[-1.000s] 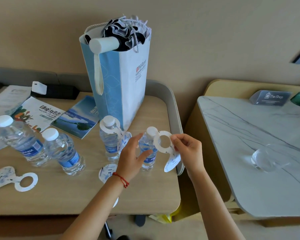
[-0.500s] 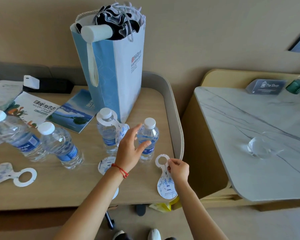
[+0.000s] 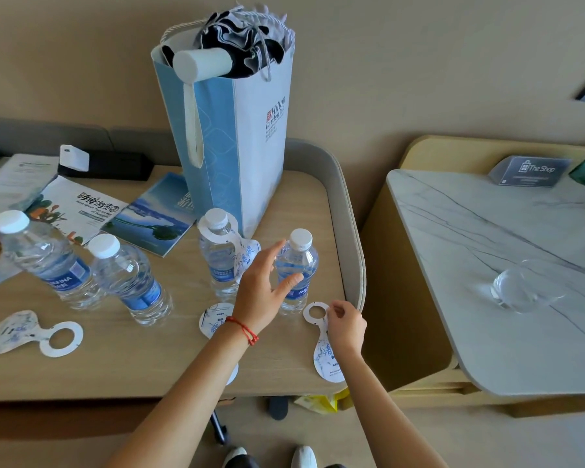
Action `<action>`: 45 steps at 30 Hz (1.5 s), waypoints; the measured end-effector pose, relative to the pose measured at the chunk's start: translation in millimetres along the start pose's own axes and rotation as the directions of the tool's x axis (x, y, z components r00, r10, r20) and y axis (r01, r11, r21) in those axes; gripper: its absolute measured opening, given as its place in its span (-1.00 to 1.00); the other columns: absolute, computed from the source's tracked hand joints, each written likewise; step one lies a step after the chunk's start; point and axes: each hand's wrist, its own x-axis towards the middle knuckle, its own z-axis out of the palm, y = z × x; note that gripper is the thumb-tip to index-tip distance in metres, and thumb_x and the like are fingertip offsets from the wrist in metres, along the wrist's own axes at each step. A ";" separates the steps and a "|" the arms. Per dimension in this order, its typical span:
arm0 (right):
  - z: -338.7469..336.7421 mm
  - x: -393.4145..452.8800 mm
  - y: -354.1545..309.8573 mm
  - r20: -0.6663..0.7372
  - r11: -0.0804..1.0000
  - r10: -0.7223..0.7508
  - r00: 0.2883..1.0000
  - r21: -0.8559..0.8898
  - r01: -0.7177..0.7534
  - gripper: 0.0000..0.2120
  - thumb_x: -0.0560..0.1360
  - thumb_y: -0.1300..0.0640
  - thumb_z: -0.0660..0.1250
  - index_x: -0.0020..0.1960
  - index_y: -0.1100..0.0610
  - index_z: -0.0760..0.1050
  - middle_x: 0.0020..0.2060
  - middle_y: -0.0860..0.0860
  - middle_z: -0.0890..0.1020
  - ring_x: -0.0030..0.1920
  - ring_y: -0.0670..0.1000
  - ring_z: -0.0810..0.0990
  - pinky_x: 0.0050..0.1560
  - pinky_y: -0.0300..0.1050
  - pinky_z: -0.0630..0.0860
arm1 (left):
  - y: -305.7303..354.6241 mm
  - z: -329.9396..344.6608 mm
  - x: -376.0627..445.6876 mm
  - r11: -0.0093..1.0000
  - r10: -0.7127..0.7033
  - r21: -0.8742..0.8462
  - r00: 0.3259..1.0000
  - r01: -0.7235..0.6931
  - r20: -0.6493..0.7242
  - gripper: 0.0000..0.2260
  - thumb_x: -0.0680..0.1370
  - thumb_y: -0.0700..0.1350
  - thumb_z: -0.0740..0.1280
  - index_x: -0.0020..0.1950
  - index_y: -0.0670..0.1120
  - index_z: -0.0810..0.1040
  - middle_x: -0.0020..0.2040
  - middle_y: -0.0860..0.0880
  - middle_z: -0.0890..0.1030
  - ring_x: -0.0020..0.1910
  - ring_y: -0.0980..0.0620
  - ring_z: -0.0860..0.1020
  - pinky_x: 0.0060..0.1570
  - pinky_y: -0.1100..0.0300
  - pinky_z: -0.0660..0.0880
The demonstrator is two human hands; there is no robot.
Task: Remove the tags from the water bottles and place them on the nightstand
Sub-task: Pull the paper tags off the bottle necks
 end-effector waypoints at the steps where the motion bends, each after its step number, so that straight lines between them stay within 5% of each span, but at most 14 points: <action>1: -1.3 -1.0 -2.1 0.000 1.000 -0.018 1.000 -0.001 0.018 -0.85 0.51 0.24 0.25 0.00 0.24 0.57 -0.12 0.11 0.64 -0.12 0.07 0.59 -0.19 -0.16 0.49 | 0.2 -0.3 -0.1 1.000 0.007 0.007 1.000 -0.007 -0.004 -0.49 0.43 -0.15 0.41 0.34 -0.19 0.36 0.26 -0.15 0.51 0.20 -0.03 0.48 0.10 0.20 0.45; 5: -8.6 -3.2 -13.2 -0.002 0.995 -0.096 0.995 0.005 0.096 -0.83 0.47 0.29 0.24 -0.04 0.41 0.49 -0.11 0.29 0.61 0.00 0.27 0.55 -0.03 0.20 0.55 | 2.8 -0.6 -1.4 0.999 0.030 0.039 0.999 -0.029 -0.021 -0.49 0.43 -0.15 0.42 0.33 -0.22 0.37 0.24 -0.17 0.52 0.19 -0.07 0.50 0.10 0.18 0.46; 9: -25.1 0.7 -36.1 0.022 0.978 -0.201 0.979 0.063 0.199 -0.78 0.50 0.20 0.31 0.12 0.20 0.57 -0.08 0.01 0.64 -0.07 -0.06 0.58 -0.16 -0.37 0.43 | 9.5 -4.2 -4.1 0.996 0.064 0.068 0.996 -0.060 -0.066 -0.54 0.43 -0.18 0.42 0.30 -0.23 0.41 0.22 -0.16 0.54 0.18 0.00 0.48 0.12 0.25 0.42; 11: -35.6 5.1 -55.2 -0.007 0.959 -0.269 0.963 0.095 0.268 -0.78 0.49 0.14 0.34 0.11 0.17 0.58 -0.12 -0.05 0.63 -0.15 -0.17 0.55 -0.22 -0.47 0.38 | 15.4 -10.5 -6.9 0.993 0.104 0.067 0.990 -0.098 -0.097 -0.59 0.43 -0.21 0.42 0.25 -0.23 0.45 0.18 -0.13 0.56 0.16 0.08 0.47 0.13 0.32 0.39; 15: -55.0 11.7 -106.8 0.021 0.893 -0.421 0.907 0.184 0.411 -0.80 0.47 0.09 0.36 0.06 0.12 0.60 -0.16 -0.09 0.64 -0.14 -0.21 0.59 -0.10 -0.32 0.51 | 23.2 -31.8 -15.8 0.978 0.185 0.131 0.963 -0.161 -0.196 -0.68 0.42 -0.23 0.42 0.14 -0.28 0.53 0.09 -0.16 0.60 0.11 0.01 0.53 0.12 0.19 0.46; 21: -46.9 10.6 -184.5 0.282 0.786 -0.618 0.734 0.198 0.586 -0.85 0.48 0.11 0.35 -0.01 0.14 0.63 -0.26 0.00 0.67 -0.21 -0.06 0.63 -0.06 -0.16 0.57 | 13.7 -66.8 -23.5 0.979 0.164 0.182 0.899 -0.097 -0.407 -0.74 0.44 -0.26 0.36 0.10 -0.31 0.54 0.08 -0.19 0.59 0.10 0.00 0.51 0.17 0.30 0.41; 28: 1.2 17.5 -227.8 0.631 0.753 -0.525 0.572 0.029 0.658 -0.81 0.48 0.11 0.34 0.01 0.18 0.63 -0.18 0.12 0.69 -0.25 -0.07 0.58 0.02 -0.08 0.54 | -20.3 -80.3 -9.3 0.984 -0.073 0.121 0.914 0.132 -0.398 -0.57 0.43 -0.25 0.41 0.26 -0.30 0.43 0.21 -0.27 0.52 0.21 -0.19 0.48 0.17 -0.14 0.46; 34: 26.5 19.6 -245.7 0.770 0.713 -0.431 0.470 -0.029 0.701 -0.83 0.49 0.25 0.29 0.01 0.25 0.61 -0.18 0.08 0.65 -0.26 -0.03 0.59 -0.27 -0.46 0.49 | -39.3 -78.9 4.1 0.985 -0.161 0.015 0.941 0.174 -0.296 -0.52 0.41 -0.15 0.44 0.30 -0.17 0.43 0.24 -0.08 0.51 0.23 -0.04 0.47 0.19 0.09 0.43; 39: 34.1 23.6 -247.3 0.802 0.735 -0.405 0.439 0.000 0.678 -0.88 0.49 0.26 0.31 -0.03 0.21 0.61 -0.34 -0.06 0.61 -0.37 -0.16 0.59 -0.30 -0.42 0.52 | -46.1 -77.7 8.3 0.981 -0.188 -0.094 0.944 0.168 -0.270 -0.51 0.39 -0.16 0.46 0.29 -0.17 0.43 0.20 -0.06 0.55 0.18 -0.02 0.53 0.14 0.09 0.50; 45: 35.5 26.9 -246.4 0.782 0.765 -0.451 0.430 0.092 0.637 -0.93 0.47 0.32 0.33 -0.12 0.21 0.57 -0.46 -0.08 0.61 -0.46 -0.21 0.55 -0.34 -0.39 0.49 | -50.3 -75.9 9.7 0.979 -0.195 -0.115 0.937 0.168 -0.288 -0.53 0.38 -0.14 0.46 0.26 -0.15 0.45 0.17 0.01 0.54 0.13 0.05 0.54 0.04 0.33 0.46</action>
